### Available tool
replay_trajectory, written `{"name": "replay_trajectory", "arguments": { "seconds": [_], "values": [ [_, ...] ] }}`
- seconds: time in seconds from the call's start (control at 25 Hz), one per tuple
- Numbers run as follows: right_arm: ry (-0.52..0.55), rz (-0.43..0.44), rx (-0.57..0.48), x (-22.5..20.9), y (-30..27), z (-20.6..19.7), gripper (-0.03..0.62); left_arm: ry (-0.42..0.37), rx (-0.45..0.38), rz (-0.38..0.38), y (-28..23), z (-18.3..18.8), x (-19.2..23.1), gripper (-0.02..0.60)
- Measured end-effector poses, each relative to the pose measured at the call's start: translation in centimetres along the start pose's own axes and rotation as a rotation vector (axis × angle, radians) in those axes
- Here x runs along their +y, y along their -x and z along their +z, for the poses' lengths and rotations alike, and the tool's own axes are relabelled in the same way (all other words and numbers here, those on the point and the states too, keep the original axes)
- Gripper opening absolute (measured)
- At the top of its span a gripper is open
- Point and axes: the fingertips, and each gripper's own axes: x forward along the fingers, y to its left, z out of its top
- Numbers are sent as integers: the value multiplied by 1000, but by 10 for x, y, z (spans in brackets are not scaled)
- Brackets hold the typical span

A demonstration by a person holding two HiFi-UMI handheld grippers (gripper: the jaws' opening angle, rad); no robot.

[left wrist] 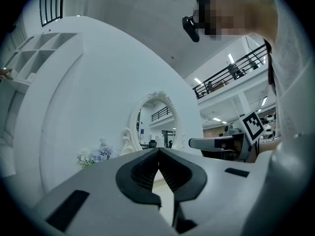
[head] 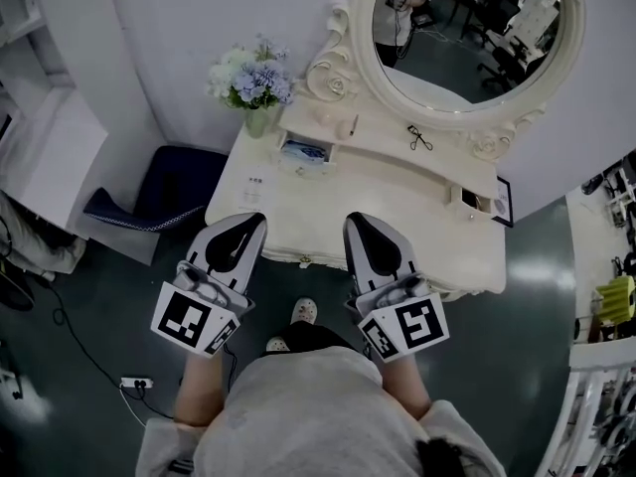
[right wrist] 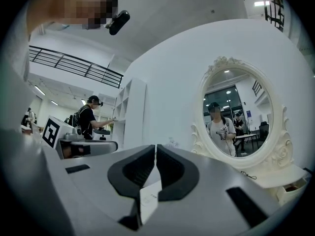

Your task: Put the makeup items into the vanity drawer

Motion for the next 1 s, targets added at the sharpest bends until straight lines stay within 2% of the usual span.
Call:
{"name": "replay_trajectory", "arguments": {
  "seconds": [0.44,0.68,1.0],
  "values": [
    [-18,38,-12,-52,-42,-3,26,-23,-13,36,-59,0,24,14],
    [-22,59,-25,-79,-55,-4,26,-66,-5,57,-89,-2,26,14],
    [-35,79,-36,-99,-62,-8,26,-84,-7,77,-111,-6,24,14]
  ]
}}
